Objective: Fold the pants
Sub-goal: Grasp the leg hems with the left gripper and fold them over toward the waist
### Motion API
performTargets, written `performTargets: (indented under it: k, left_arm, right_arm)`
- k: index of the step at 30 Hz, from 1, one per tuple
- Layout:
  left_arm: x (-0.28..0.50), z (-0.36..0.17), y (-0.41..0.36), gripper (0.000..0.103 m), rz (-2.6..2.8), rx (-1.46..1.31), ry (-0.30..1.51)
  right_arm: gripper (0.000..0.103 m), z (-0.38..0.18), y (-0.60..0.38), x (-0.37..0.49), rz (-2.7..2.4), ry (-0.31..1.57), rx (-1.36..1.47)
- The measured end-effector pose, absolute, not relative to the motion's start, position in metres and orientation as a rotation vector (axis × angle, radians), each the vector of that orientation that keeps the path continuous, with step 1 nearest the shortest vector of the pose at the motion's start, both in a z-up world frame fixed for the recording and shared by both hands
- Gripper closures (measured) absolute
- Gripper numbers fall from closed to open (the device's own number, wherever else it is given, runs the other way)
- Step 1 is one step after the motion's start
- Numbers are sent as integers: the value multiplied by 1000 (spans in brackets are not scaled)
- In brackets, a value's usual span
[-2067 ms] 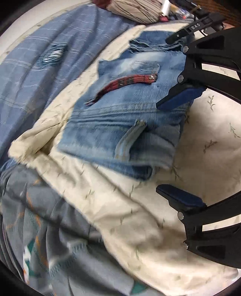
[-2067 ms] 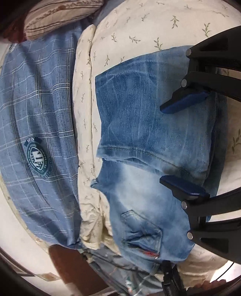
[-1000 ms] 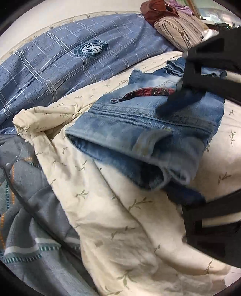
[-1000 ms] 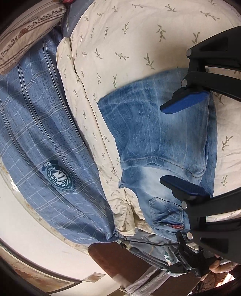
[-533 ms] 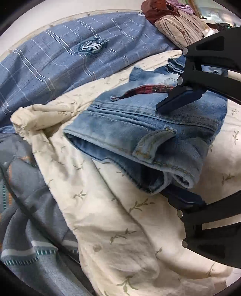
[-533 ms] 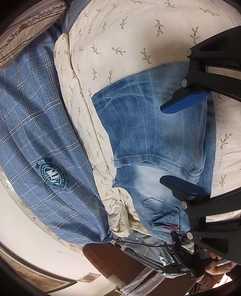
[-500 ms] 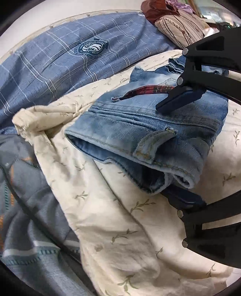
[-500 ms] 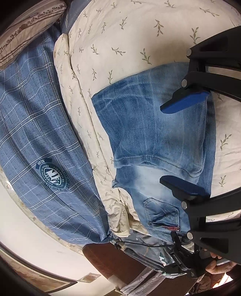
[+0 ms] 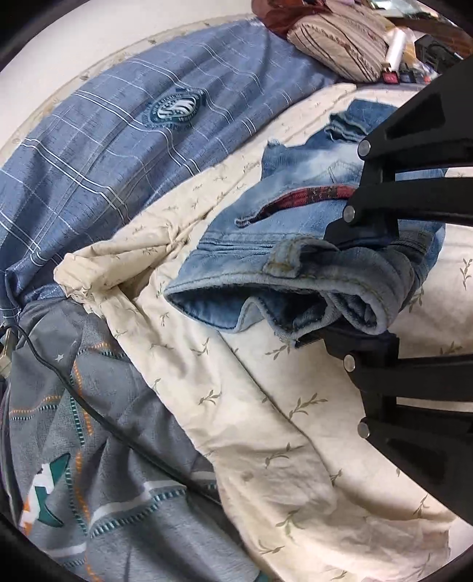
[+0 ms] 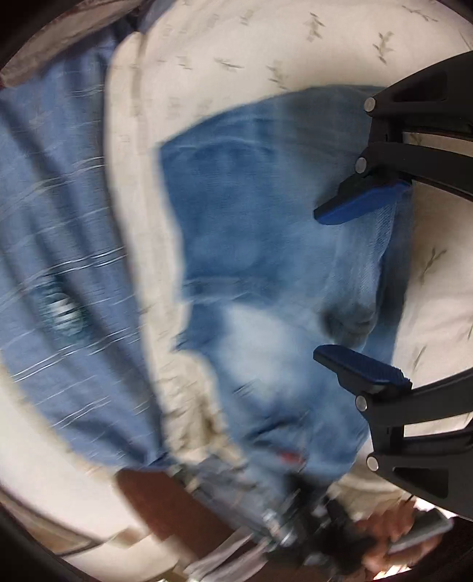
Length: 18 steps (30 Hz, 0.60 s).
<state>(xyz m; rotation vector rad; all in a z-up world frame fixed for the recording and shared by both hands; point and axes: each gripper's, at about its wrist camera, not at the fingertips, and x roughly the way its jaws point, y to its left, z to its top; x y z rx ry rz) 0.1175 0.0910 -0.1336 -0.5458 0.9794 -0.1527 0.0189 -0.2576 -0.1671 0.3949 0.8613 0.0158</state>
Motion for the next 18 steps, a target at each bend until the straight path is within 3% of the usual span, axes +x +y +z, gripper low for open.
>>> performTargets:
  k: [2, 5, 11, 18]
  left_arm:
    - [121, -144, 94, 55, -137, -580, 1018]
    - [125, -162, 103, 52, -125, -662, 1056]
    - [119, -139, 91, 72, -129, -563, 969]
    - [104, -86, 49, 75, -210, -381, 835]
  right_arm:
    - [32, -164, -257, 18, 18, 849, 382]
    - [32, -166, -259, 17, 20, 850, 398]
    - [32, -158, -271, 13, -1, 801, 453]
    - [32, -144, -331, -11, -105, 656, 675]
